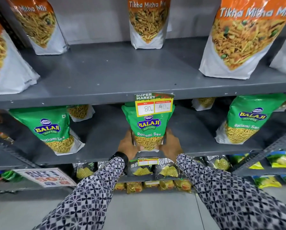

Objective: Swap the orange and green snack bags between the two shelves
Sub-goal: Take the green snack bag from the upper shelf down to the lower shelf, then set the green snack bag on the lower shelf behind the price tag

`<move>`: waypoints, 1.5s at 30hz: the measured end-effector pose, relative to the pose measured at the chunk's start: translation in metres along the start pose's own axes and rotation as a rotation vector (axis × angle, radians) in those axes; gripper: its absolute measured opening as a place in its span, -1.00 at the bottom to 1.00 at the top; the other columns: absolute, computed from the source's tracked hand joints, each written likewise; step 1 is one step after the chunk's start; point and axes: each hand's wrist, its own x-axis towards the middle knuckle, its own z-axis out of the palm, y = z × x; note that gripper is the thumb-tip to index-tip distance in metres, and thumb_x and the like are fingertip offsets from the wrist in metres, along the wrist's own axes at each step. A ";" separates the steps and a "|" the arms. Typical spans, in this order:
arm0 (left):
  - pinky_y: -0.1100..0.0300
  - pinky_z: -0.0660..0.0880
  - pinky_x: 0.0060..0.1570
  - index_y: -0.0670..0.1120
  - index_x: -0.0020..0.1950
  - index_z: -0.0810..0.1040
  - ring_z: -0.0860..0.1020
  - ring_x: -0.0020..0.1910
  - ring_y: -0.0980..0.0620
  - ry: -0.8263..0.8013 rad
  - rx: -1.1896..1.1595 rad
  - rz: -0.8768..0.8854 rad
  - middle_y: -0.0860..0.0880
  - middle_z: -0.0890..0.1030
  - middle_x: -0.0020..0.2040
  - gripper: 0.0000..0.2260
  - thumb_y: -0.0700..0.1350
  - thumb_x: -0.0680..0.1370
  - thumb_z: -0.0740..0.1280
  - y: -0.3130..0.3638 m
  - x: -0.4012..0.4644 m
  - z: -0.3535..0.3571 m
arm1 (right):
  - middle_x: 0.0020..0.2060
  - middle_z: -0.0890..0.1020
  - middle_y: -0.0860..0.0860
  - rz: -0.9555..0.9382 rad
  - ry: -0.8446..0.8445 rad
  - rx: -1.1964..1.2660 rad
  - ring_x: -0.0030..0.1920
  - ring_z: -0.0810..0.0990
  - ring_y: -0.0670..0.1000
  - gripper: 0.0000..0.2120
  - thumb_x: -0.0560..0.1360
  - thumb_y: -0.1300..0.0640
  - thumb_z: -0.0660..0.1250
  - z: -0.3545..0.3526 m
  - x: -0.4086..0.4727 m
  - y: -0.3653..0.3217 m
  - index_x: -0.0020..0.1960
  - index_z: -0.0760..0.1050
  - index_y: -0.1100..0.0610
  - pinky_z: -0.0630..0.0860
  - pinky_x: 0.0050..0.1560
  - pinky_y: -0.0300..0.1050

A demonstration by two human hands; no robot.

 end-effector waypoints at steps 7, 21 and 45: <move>0.19 0.57 -0.02 -0.08 0.23 0.52 0.62 -0.06 -0.05 0.298 -0.086 0.099 -0.01 0.61 -0.01 -0.70 -0.24 0.53 0.45 0.040 -0.068 -0.023 | 0.06 0.61 -0.10 -0.118 0.207 0.244 0.11 0.67 0.04 -0.41 0.41 0.35 0.56 -0.058 -0.060 -0.010 0.31 0.47 -0.05 0.64 0.21 0.18; 0.15 0.57 0.18 -0.01 0.29 0.52 0.61 0.13 0.07 0.148 -0.228 0.702 -0.02 0.63 0.22 -0.63 -0.10 0.52 0.52 0.296 -0.095 -0.023 | 0.23 0.59 0.11 -0.434 0.671 0.214 0.20 0.58 0.06 -0.49 0.47 0.23 0.51 -0.244 -0.071 -0.130 0.37 0.46 0.15 0.47 0.15 -0.42; -0.16 0.51 0.40 0.01 0.43 0.38 0.58 0.33 -0.10 0.102 -0.194 0.520 -0.06 0.61 0.31 -0.39 -0.14 0.47 0.58 0.273 -0.048 -0.109 | 0.15 0.68 0.05 -0.422 0.319 0.267 0.17 0.65 0.05 -0.31 0.34 0.22 0.65 -0.203 -0.022 -0.199 0.38 0.44 0.13 0.60 0.28 0.14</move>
